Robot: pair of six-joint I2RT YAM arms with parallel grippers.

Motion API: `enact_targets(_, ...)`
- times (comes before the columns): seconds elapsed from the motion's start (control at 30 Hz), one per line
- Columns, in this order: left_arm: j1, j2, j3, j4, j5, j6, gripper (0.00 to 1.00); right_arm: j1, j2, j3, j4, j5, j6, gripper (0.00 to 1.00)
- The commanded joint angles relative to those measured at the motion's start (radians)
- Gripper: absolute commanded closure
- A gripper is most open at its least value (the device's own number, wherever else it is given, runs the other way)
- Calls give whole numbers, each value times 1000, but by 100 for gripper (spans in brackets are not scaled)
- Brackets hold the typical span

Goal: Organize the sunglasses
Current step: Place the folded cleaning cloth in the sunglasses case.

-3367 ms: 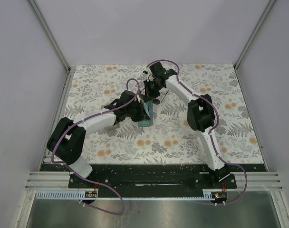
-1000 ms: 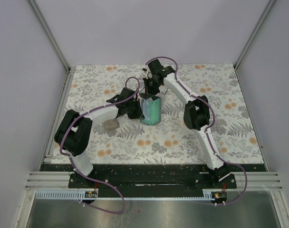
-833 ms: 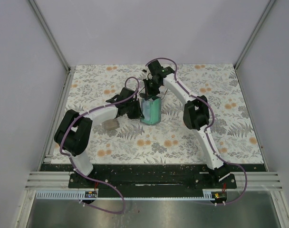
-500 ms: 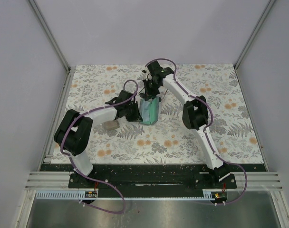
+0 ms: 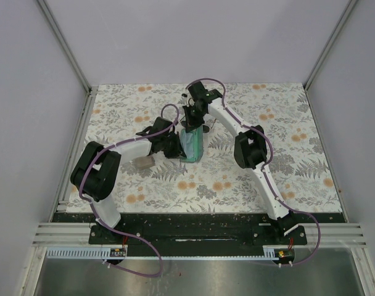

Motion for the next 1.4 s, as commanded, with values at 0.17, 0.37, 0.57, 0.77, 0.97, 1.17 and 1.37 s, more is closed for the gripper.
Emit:
enact_targets(0.17, 6, -48, 55, -22, 27, 30, 100, 11, -94, 55, 9, 16, -5, 100)
enact_targets(0.37, 6, -70, 64, -48, 11, 39, 100, 11, -107, 55, 1, -1, -2, 100)
enact_targets(0.57, 3, -108, 93, -71, 34, 34, 100, 12, -151, 48, 0, 2, -4, 100)
enact_targets(0.77, -13, -145, 109, -94, 24, 28, 100, 10, -190, 36, 1, 2, -7, 100)
enact_targets(0.97, -42, -140, 112, -100, 10, 19, 100, 11, -217, 2, 1, 16, -5, 100)
enact_targets(1.17, -60, -128, 116, -100, 2, 11, 100, 7, -242, -42, 1, 28, -16, 100)
enact_targets(1.37, -76, -121, 124, -100, -4, 2, 100, 1, -254, -68, 1, 31, -25, 100)
